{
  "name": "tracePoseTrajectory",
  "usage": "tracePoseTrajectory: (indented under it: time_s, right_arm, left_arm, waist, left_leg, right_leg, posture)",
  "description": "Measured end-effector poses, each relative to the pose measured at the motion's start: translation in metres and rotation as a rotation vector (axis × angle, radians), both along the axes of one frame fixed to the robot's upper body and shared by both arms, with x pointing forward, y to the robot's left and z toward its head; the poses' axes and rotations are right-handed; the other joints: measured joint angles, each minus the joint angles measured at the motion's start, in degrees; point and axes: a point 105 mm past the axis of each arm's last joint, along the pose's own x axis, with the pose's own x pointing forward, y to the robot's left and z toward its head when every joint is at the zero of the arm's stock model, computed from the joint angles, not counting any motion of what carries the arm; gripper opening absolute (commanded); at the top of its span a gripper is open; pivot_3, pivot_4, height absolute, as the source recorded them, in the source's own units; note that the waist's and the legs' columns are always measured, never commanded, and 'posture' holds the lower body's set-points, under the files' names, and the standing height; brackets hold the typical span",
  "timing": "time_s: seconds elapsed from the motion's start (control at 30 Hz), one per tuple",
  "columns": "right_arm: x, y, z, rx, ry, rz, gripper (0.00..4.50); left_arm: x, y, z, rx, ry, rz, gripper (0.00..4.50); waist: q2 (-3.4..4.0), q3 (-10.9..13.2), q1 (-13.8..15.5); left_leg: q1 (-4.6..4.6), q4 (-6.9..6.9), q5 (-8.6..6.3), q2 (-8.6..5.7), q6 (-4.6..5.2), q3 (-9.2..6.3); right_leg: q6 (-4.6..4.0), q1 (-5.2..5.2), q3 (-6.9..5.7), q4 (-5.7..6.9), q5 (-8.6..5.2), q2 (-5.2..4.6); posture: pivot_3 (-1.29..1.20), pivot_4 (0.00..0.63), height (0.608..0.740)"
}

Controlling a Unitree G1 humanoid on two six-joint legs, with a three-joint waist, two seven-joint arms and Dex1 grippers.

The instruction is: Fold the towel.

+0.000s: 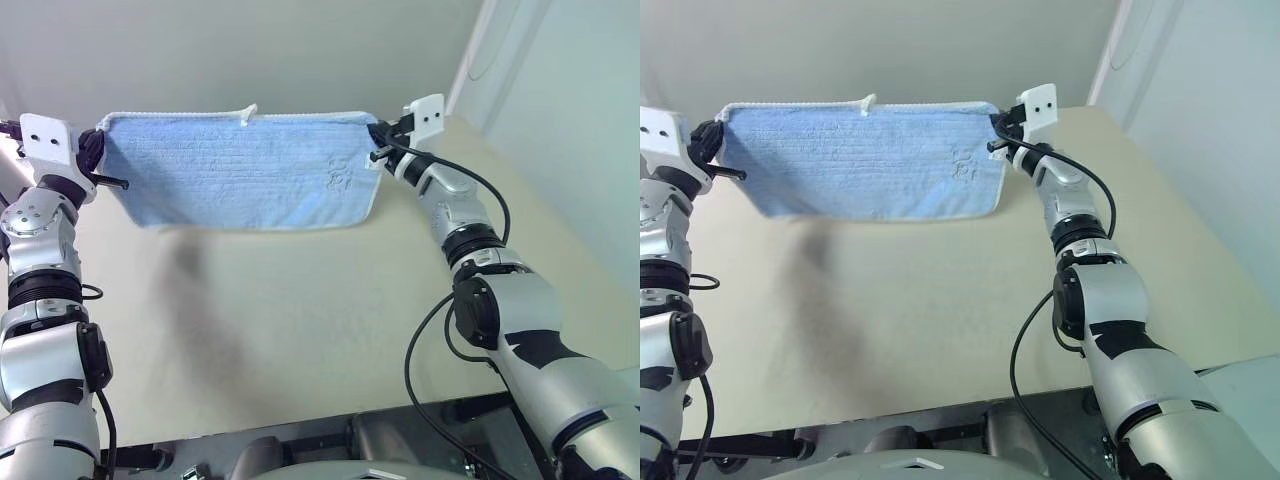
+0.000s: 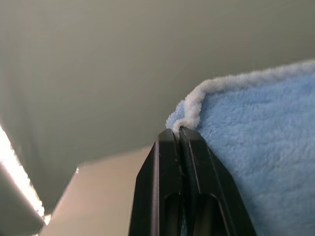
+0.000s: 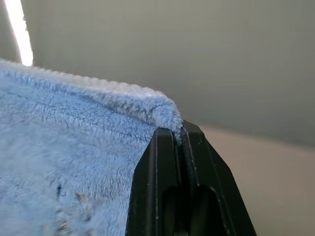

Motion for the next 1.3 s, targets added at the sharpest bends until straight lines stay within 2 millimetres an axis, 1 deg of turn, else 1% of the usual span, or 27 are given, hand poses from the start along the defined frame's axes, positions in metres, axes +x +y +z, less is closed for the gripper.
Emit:
tracePoseTrajectory:
  time_s: [0.07,0.13,0.23,0.3,0.37,0.43,0.57,0.63,0.77,0.8,0.9,1.0,1.07,1.13,1.2,1.3]
  right_arm:
    - [-0.005,0.0,-0.003,-0.01,-0.032,0.042,0.0]
    - [-0.013,-0.003,-0.017,-0.005,-0.039,0.088,0.0]
    - [-0.028,-0.005,-0.046,-0.048,0.003,0.188,0.0]
    - [-0.046,-0.011,-0.067,-0.092,0.032,0.282,0.0]
    - [-0.061,-0.018,-0.081,-0.081,0.068,0.344,0.0]
    - [-0.076,-0.024,-0.081,-0.058,0.059,0.396,0.0]
    - [-0.103,-0.034,-0.077,-0.091,0.064,0.475,0.0]
    - [-0.116,-0.035,-0.084,-0.089,0.114,0.503,0.0]
    - [-0.144,-0.033,-0.115,-0.094,0.276,0.554,0.0]
    - [-0.151,-0.032,-0.119,-0.085,0.302,0.564,0.0]
    - [-0.169,-0.036,-0.126,-0.091,0.355,0.576,0.0]
    - [-0.184,-0.041,-0.129,-0.106,0.403,0.595,0.0]
    - [-0.191,-0.042,-0.13,-0.115,0.421,0.604,0.0]
    - [-0.191,-0.043,-0.13,-0.113,0.433,0.601,0.0]
    - [-0.187,-0.042,-0.132,-0.118,0.447,0.59,0.0]
    - [-0.17,-0.038,-0.139,-0.141,0.481,0.561,0.0]
  left_arm:
    - [-0.005,0.002,-0.006,0.027,0.017,-0.03,0.02]
    - [-0.016,0.008,-0.017,0.075,0.044,-0.059,0.02]
    - [-0.038,0.01,-0.049,0.135,0.129,-0.131,0.02]
    - [-0.059,0.011,-0.078,0.165,0.216,-0.189,0.02]
    - [-0.08,0.011,-0.096,0.17,0.271,-0.233,0.02]
    - [-0.098,0.01,-0.102,0.172,0.291,-0.273,0.02]
    - [-0.124,0.008,-0.099,0.176,0.294,-0.298,0.02]
    - [-0.14,0.009,-0.106,0.182,0.332,-0.299,0.02]
    - [-0.164,0.012,-0.123,0.148,0.404,-0.275,0.02]
    - [-0.171,0.013,-0.127,0.135,0.418,-0.267,0.02]
    - [-0.197,0.009,-0.142,0.087,0.494,-0.272,0.02]
    - [-0.215,0.004,-0.153,0.04,0.559,-0.291,0.02]
    - [-0.22,0.004,-0.151,0.017,0.569,-0.293,0.02]
    - [-0.216,0.004,-0.148,0.012,0.557,-0.298,0.02]
    - [-0.207,0.005,-0.142,0.012,0.531,-0.298,0.02]
    - [-0.185,0.007,-0.132,0.017,0.471,-0.293,0.02]
  waist:
    - [0.0,0.0,-0.12]
    - [0.01,0.0,-0.24]
    - [0.02,0.0,-0.19]
    - [0.02,0.0,0.11]
    - [0.02,0.0,0.45]
    - [0.02,0.0,0.62]
    - [0.03,-0.03,1.82]
    - [0.02,-0.04,2.11]
    - [0.03,-0.03,2.74]
    - [0.03,-0.03,2.93]
    - [0.02,-0.03,3.2]
    - [-0.12,0.01,3.55]
    - [-0.22,-0.01,3.7]
    - [-0.22,0.0,3.69]
    - [-0.27,-0.02,3.6]
    - [-0.33,-0.05,3.42]
  left_leg:
    - [0.01,-0.1,0.02,0.07,-0.03,0.0]
    - [0.03,-0.13,0.03,0.08,-0.03,0.0]
    - [-0.01,-0.04,0.02,0.08,-0.01,0.04]
    - [-0.04,0.0,0.0,0.09,0.03,0.02]
    - [-0.05,0.06,0.0,0.1,0.04,0.01]
    - [0.0,0.08,0.0,0.11,0.04,0.0]
    - [0.18,0.3,0.0,0.14,0.04,0.02]
    - [0.37,0.32,0.0,0.18,0.04,0.06]
    - [0.43,0.57,0.0,0.26,0.04,0.1]
    - [0.43,0.61,0.0,0.26,0.05,0.12]
    - [0.53,0.65,-0.01,0.27,0.06,0.24]
    - [0.84,0.69,-0.01,0.33,0.06,0.22]
    - [1.0,0.75,-0.01,0.37,0.06,0.19]
    - [1.06,0.83,0.0,0.38,0.06,0.2]
    - [1.1,0.84,0.0,0.38,0.06,0.21]
    - [1.16,0.85,0.01,0.38,0.08,0.24]
  right_leg:
    - [-0.01,-0.03,0.0,-0.01,0.0,0.08]
    - [-0.01,-0.03,0.01,0.02,-0.01,0.08]
    - [0.0,-0.02,0.04,0.05,0.0,0.04]
    - [0.0,-0.01,0.03,0.07,0.0,0.0]
    - [0.0,-0.01,0.01,0.11,0.0,-0.02]
    - [-0.01,0.01,0.01,0.16,0.0,-0.04]
    - [-0.04,0.19,-0.01,0.18,-0.01,-0.06]
    - [-0.07,0.35,-0.03,0.25,-0.03,-0.06]
    - [-0.12,0.45,-0.08,0.4,-0.07,0.0]
    - [-0.12,0.46,-0.08,0.42,-0.07,0.0]
    - [-0.19,0.56,-0.03,0.34,-0.15,0.04]
    - [-0.18,0.94,-0.07,0.16,-0.3,0.17]
    - [-0.15,1.14,-0.16,0.12,-0.47,0.22]
    - [-0.15,1.22,-0.21,0.14,-0.46,0.21]
    - [-0.15,1.24,-0.26,0.15,-0.46,0.23]
    - [-0.2,1.25,-0.29,0.23,-0.41,0.35]
  posture:
    - [0.0,0.0,0.74]
    - [0.0,0.0,0.74]
    - [0.0,0.0,0.74]
    - [0.0,0.0,0.74]
    - [0.0,0.0,0.74]
    - [0.0,0.0,0.74]
    - [0.0,0.0,0.74]
    - [0.0,0.0,0.74]
    - [0.0,0.0,0.74]
    - [0.0,0.0,0.74]
    - [0.0,0.0,0.74]
    - [0.0,0.0,0.74]
    - [0.0,0.0,0.74]
    - [0.0,0.0,0.74]
    - [0.0,0.0,0.74]
    - [0.0,0.0,0.74]
